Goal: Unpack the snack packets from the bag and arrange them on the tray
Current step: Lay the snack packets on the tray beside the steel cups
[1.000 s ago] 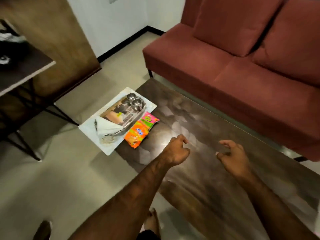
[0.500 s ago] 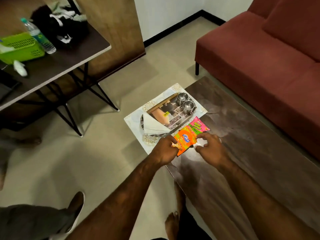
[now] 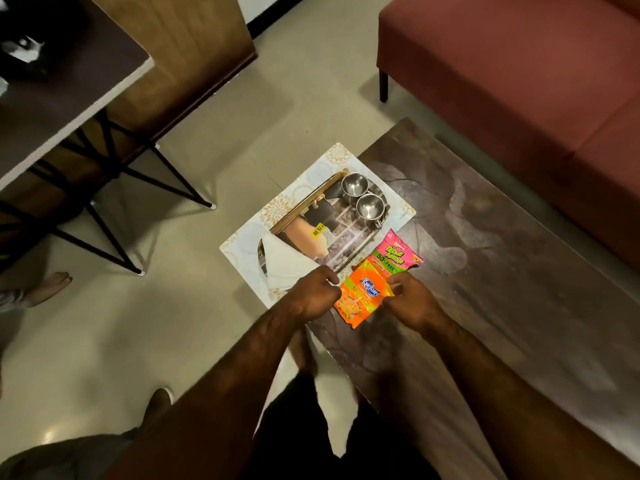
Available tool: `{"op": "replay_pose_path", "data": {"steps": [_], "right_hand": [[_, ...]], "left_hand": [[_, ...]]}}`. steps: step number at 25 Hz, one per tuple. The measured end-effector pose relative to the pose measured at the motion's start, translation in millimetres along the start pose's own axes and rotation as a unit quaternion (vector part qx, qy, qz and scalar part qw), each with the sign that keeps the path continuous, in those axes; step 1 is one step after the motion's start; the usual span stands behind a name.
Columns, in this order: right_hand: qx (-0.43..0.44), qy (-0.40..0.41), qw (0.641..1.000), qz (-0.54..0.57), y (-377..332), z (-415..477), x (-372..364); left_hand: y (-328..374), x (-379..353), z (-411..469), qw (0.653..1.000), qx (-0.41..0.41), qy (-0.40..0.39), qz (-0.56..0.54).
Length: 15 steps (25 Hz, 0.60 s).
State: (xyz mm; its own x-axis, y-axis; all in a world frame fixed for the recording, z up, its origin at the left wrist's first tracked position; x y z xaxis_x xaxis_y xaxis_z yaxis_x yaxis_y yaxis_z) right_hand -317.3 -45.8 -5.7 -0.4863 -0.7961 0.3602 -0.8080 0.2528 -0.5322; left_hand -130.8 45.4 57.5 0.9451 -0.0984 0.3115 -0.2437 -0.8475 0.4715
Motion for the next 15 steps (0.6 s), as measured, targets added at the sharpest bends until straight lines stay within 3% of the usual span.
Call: {"op": "replay_pose_path", "data": {"steps": [4,7,11,15], "right_hand": [[-0.06,0.035,0.996,0.05,17,34,-10],[-0.118,0.072,0.984,0.11,28,58,-26],[-0.168,0.151,0.951,0.212,33,81,-35],[-0.18,0.163,0.93,0.277,36,93,-45]], "left_hand": [[-6,-19,52,0.995,0.016,-0.079,0.05],[-1,-32,80,0.99,-0.016,-0.107,0.09],[1,-46,112,0.983,-0.033,-0.113,0.142],[-1,-57,127,0.98,-0.041,-0.078,0.176]]}}
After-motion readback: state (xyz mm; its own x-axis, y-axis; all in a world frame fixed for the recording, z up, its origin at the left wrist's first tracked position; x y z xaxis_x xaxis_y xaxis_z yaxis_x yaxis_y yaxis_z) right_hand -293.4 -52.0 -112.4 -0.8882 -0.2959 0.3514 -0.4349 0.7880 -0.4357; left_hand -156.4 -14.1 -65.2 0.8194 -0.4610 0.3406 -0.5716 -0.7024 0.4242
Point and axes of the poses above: each hand's wrist, its own z-axis towards the middle knuckle, its own x-axis out of the back of the hand, y = z × x, the point moved 5 cm from there along z, towards the middle knuckle, and after that the axes turned 6 degrees about -y, right-handed, at the moved point
